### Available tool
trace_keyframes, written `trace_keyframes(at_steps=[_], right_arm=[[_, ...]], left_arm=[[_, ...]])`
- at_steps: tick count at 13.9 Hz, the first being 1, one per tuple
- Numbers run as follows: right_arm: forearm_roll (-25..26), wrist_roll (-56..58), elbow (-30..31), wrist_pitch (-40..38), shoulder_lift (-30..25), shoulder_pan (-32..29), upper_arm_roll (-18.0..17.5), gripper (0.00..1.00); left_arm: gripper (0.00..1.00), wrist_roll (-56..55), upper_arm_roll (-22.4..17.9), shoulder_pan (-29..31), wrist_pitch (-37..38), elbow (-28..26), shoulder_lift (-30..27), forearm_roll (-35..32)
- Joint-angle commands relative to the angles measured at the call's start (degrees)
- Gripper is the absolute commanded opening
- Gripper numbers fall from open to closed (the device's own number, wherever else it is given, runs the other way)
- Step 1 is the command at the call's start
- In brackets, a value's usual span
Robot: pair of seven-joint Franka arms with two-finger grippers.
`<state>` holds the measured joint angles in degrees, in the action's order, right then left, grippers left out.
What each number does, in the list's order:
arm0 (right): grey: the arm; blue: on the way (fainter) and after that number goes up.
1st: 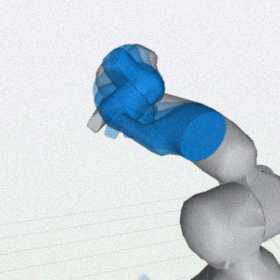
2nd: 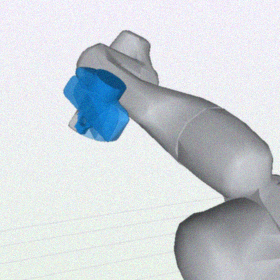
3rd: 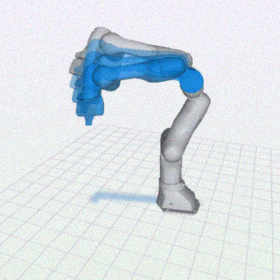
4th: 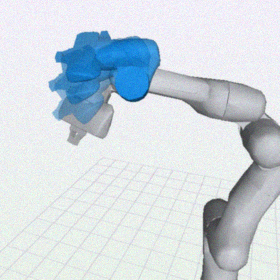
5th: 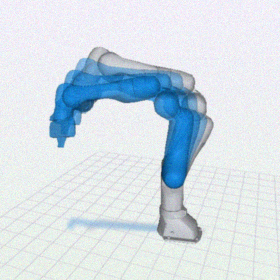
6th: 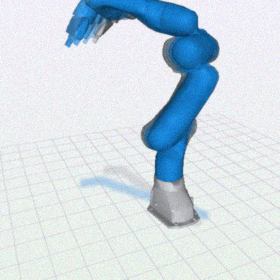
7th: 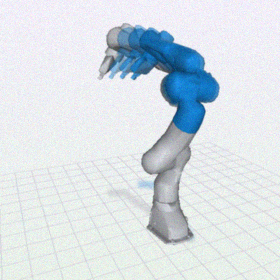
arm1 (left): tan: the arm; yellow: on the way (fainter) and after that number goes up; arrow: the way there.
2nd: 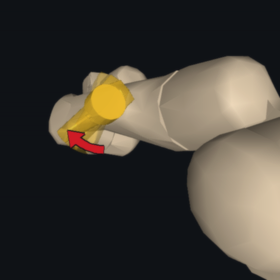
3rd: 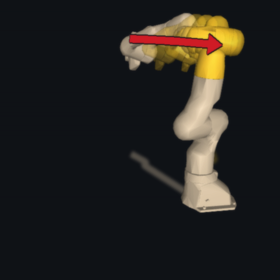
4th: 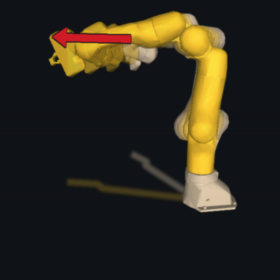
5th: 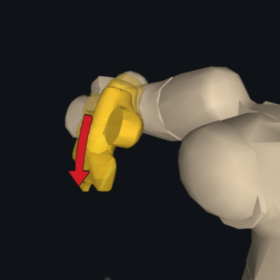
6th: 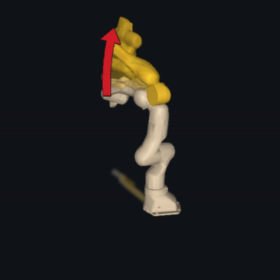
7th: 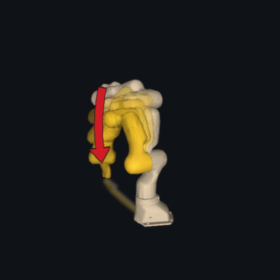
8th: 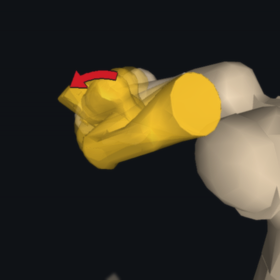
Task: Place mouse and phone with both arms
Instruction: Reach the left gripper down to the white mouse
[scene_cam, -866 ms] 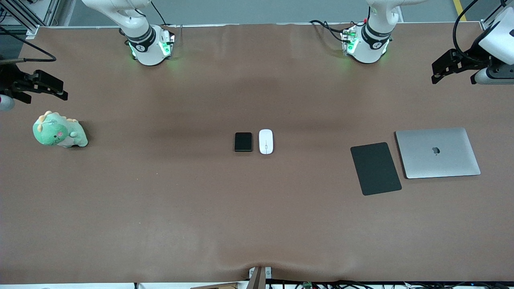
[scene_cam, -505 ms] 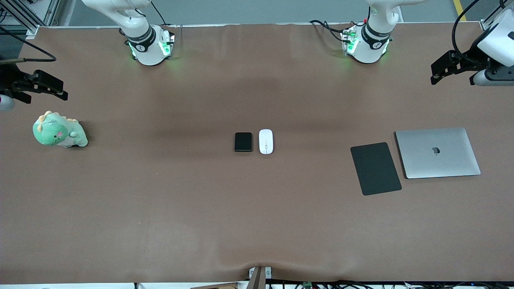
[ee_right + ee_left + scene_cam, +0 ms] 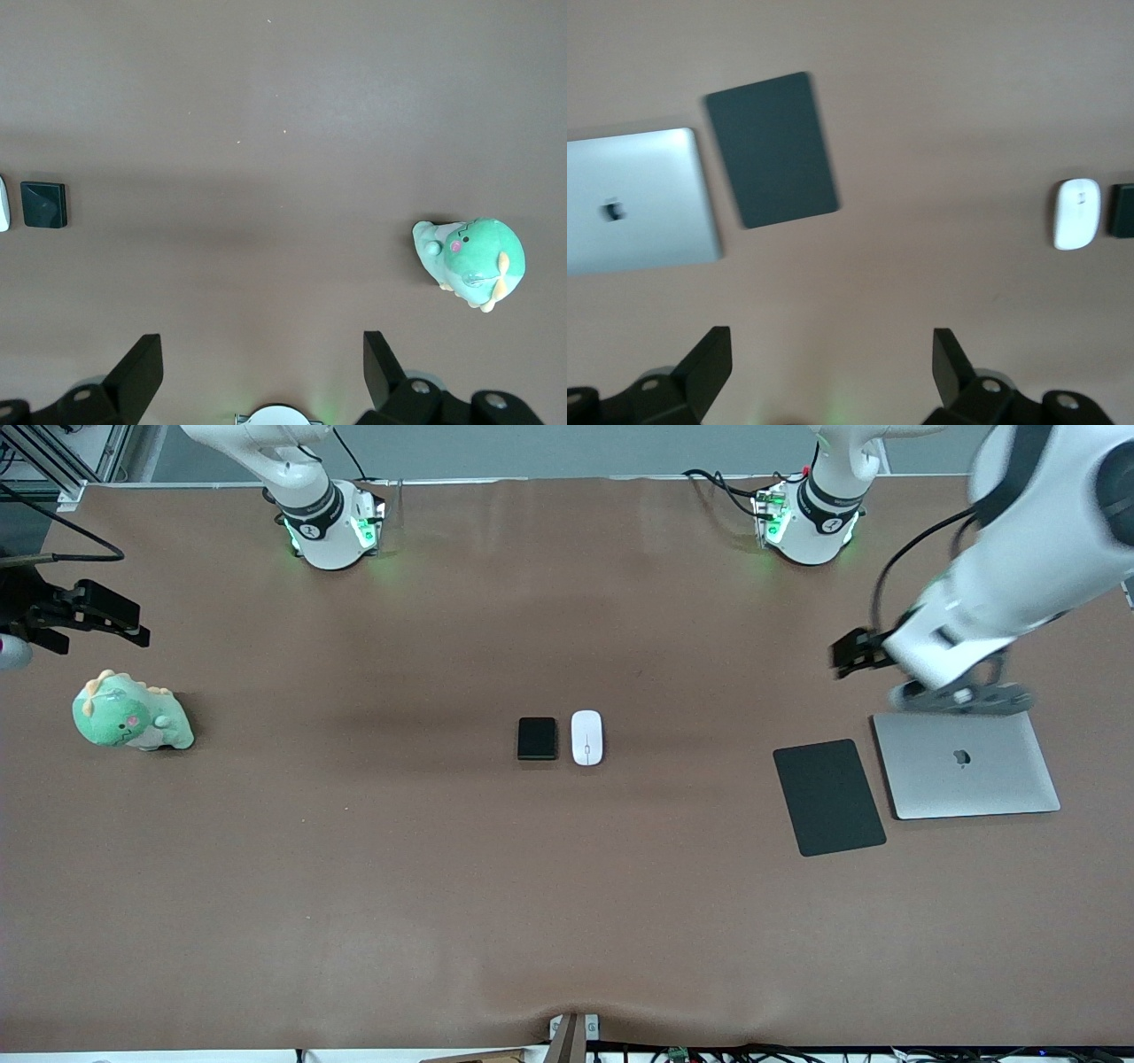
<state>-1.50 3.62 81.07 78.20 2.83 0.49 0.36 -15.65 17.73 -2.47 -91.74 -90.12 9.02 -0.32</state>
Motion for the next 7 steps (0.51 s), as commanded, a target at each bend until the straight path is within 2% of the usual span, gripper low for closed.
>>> trace_keyframes(at_steps=[1,7], right_arm=[[-0.1,0.6,0.7,0.3,0.0,-1.2,-0.7,1.00],[-0.3,0.4,0.7,0.1,0.5,-1.2,-0.7,1.00]], left_arm=[[1.00,-4.7,0.3,-5.4,-5.2,2.2,7.2,-0.3],[1.00,-20.2,0.1,-18.9,-19.6,1.9,20.0,-0.6]])
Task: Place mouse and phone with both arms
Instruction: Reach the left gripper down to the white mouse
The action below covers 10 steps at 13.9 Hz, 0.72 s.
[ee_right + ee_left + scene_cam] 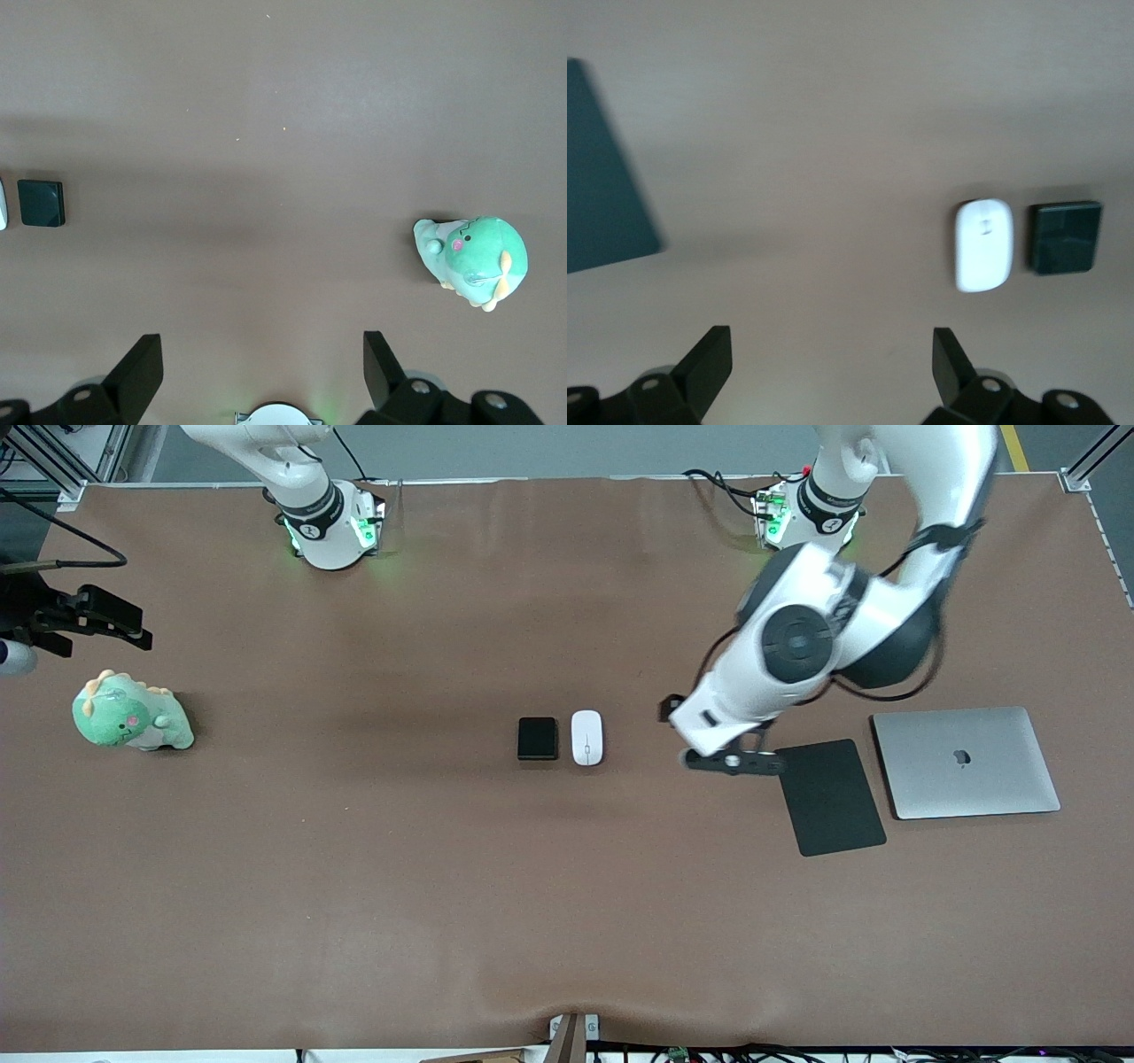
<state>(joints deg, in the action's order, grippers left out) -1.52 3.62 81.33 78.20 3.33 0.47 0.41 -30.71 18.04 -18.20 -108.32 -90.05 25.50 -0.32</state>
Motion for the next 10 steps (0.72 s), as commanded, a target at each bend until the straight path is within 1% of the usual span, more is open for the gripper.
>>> trace_keyframes(at_steps=[1,4,5,7,10], right_arm=[[-0.4,0.4,0.4,0.3,0.4,-1.3,-0.8,1.00],[-0.2,0.7,0.5,0.1,2.5,-1.2,-0.8,1.00],[0.3,0.6,0.4,-0.1,4.6,-1.3,-0.8,1.00],[0.1,0.6,0.3,0.2,5.3,-1.0,-0.8,1.00],[-0.2,0.6,0.4,1.2,6.5,-0.6,-0.8,1.00]], left_arm=[[1.00,-8.0,-0.3,-4.9,-5.7,1.8,5.7,-0.9],[1.00,-16.5,-0.2,-8.9,-10.7,2.1,11.1,-3.4],[0.98,-18.8,-0.3,-10.3,-12.0,2.1,12.8,-4.2],[0.95,-23.4,-0.5,-12.1,-14.5,2.2,15.4,-6.8],[0.94,-26.2,-0.6,-13.4,-19.1,2.2,18.3,-7.7]])
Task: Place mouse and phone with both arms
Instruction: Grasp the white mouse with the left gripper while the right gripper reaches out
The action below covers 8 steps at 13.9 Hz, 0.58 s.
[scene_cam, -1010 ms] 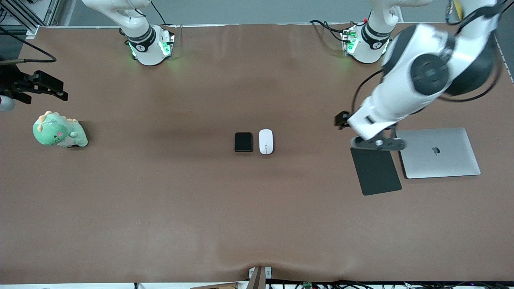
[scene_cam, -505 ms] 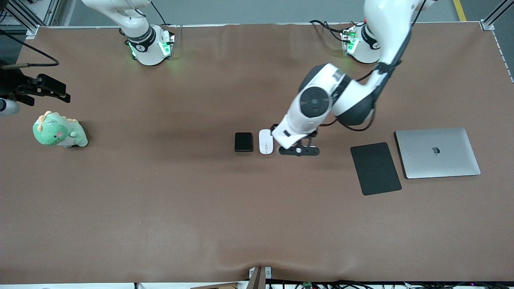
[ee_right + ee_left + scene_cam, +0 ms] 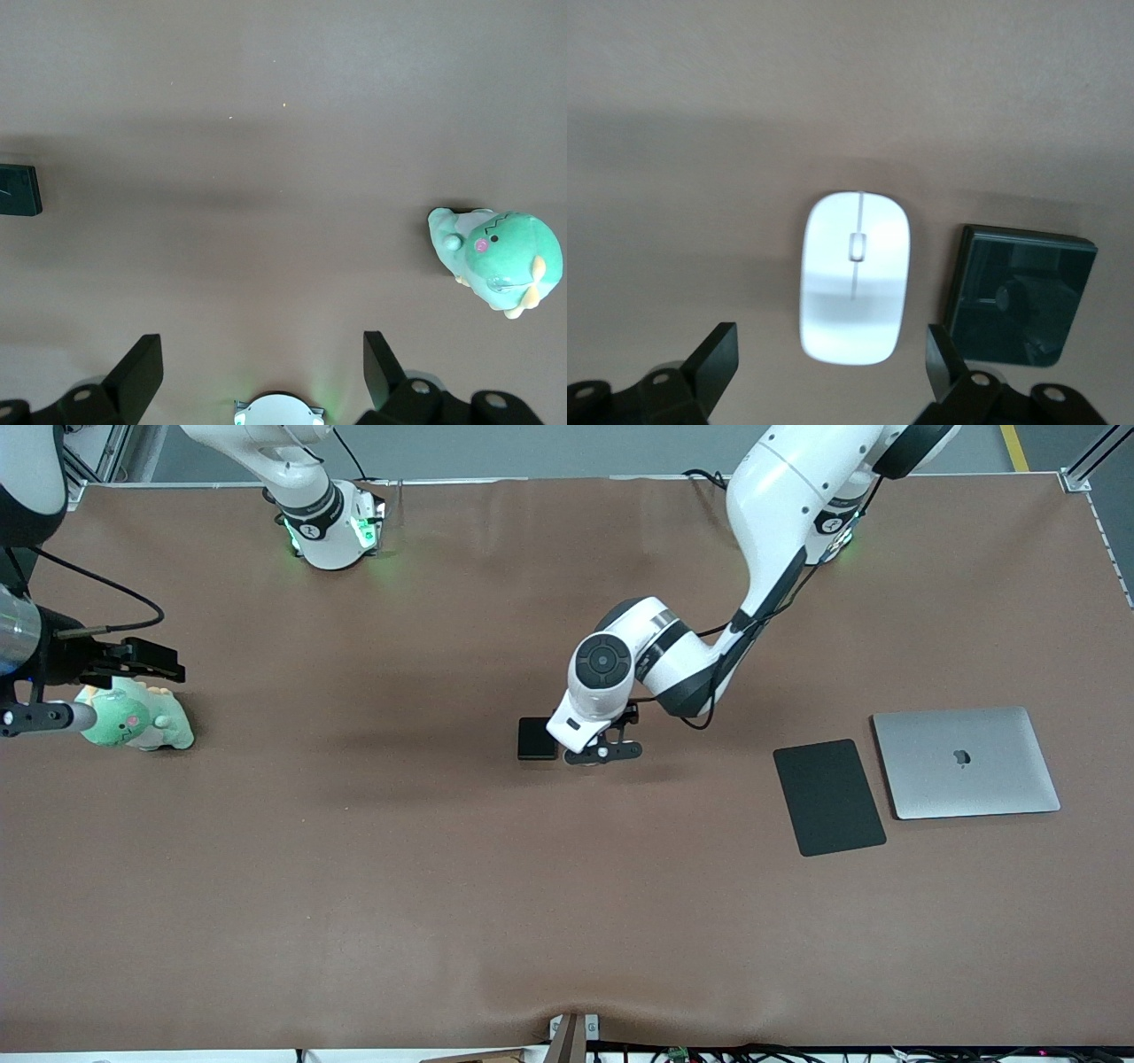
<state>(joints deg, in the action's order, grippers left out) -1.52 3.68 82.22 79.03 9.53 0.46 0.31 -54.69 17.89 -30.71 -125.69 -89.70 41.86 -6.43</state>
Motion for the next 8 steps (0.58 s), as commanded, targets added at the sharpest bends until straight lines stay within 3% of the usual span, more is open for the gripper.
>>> trace_keyframes(at_steps=[1,8], right_arm=[[-0.2,0.5,-0.5,1.3,0.7,-0.3,-0.8,1.00],[-1.8,-0.7,-0.1,4.0,2.3,3.1,-1.0,1.00]], left_arm=[[0.94,-2.4,-0.6,-1.4,-2.7,1.8,2.6,-1.6],[0.78,-3.8,-0.6,-2.1,-3.2,2.0,5.2,-3.4]])
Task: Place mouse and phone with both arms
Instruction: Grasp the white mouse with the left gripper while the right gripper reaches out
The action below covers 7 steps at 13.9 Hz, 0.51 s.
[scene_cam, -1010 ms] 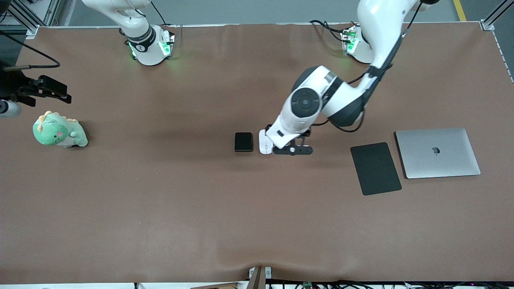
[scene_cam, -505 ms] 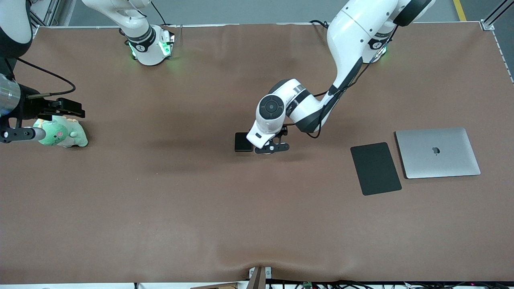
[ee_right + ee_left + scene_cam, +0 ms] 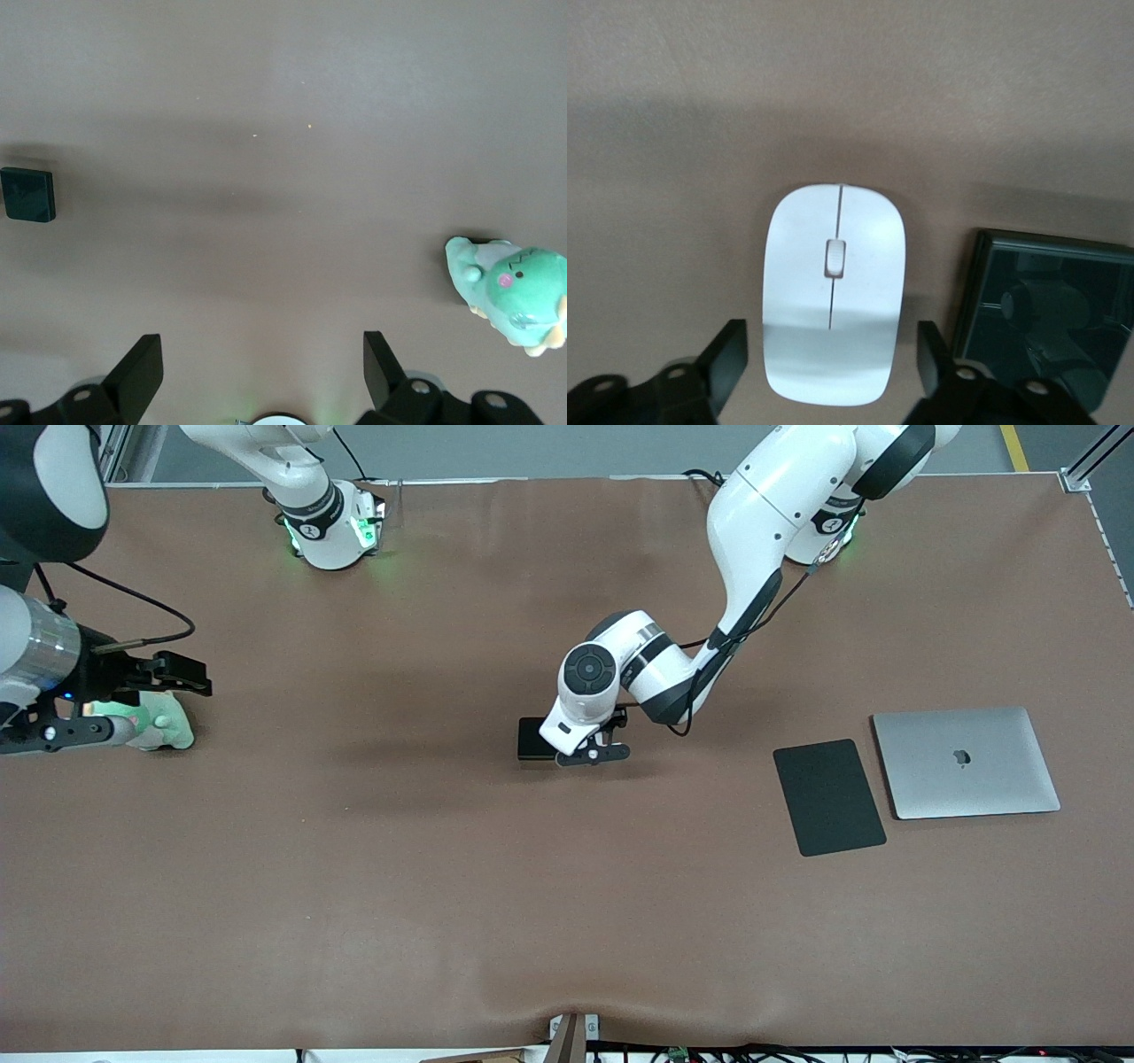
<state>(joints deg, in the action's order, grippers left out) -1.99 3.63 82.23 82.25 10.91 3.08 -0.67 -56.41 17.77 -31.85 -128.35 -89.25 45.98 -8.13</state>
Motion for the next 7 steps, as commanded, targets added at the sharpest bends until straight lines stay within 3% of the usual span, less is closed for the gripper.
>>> trace_keyframes(at_steps=[1,3,4,7], right_arm=[[-2.6,-1.1,-0.1,1.2,1.5,0.8,0.1,1.00],[-3.7,-3.5,0.0,2.6,2.3,1.9,0.1,1.00],[-3.7,-4.7,0.0,3.1,2.5,2.5,0.0,1.00],[-3.8,-8.4,0.0,5.0,3.9,5.2,0.0,1.00]], left_arm=[[0.70,-2.1,-0.5,-0.9,-0.5,1.5,1.1,-1.7],[0.45,-1.7,-0.5,-0.4,-0.5,1.5,0.8,-1.8],[0.37,-1.6,-0.5,0.2,-0.3,1.4,0.3,-1.8],[0.35,-1.9,-0.5,3.8,4.0,0.8,-3.7,-1.8]])
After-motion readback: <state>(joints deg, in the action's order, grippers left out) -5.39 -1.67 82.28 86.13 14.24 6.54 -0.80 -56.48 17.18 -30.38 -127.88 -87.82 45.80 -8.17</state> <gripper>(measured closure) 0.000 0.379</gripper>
